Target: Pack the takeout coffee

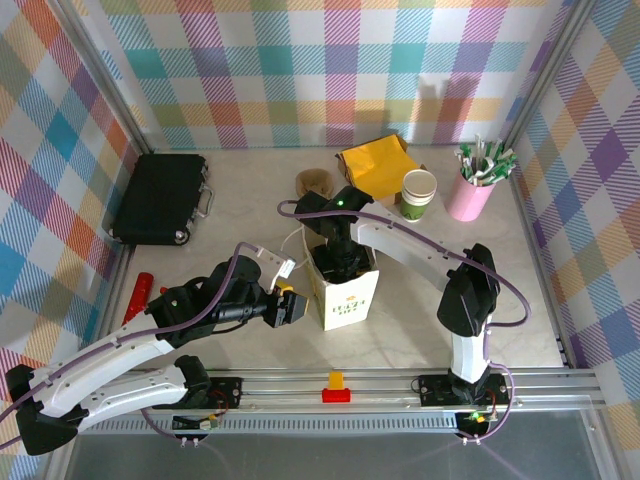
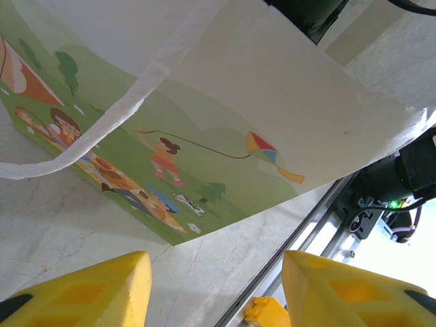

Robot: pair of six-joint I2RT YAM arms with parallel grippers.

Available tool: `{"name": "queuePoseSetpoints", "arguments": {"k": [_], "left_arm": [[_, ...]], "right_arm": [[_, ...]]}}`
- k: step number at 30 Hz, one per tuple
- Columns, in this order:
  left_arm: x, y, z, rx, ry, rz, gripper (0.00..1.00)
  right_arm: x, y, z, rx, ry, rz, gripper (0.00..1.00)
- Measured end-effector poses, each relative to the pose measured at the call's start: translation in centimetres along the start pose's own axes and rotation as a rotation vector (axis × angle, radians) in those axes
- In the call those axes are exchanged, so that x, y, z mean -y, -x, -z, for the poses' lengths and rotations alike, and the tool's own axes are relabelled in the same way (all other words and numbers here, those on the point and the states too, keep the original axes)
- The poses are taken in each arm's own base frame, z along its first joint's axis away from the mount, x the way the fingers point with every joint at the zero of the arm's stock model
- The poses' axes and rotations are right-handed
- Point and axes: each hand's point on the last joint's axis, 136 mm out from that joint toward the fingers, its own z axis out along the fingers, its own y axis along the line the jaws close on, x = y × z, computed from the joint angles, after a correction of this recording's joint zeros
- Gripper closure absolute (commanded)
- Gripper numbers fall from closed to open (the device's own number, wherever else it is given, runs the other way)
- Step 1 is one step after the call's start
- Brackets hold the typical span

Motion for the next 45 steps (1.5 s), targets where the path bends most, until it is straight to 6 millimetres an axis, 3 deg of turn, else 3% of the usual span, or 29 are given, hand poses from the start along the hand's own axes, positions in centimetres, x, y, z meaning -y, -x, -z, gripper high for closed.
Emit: {"name": "queuePoseSetpoints", "arguments": {"k": [45], "left_arm": [[0.0,0.0,0.0,0.001,0.000,0.000,0.47]], "right_arm": [[-0.1,-0.2,-2.5,-0.022,-0.007,0.011,0.45]]}}
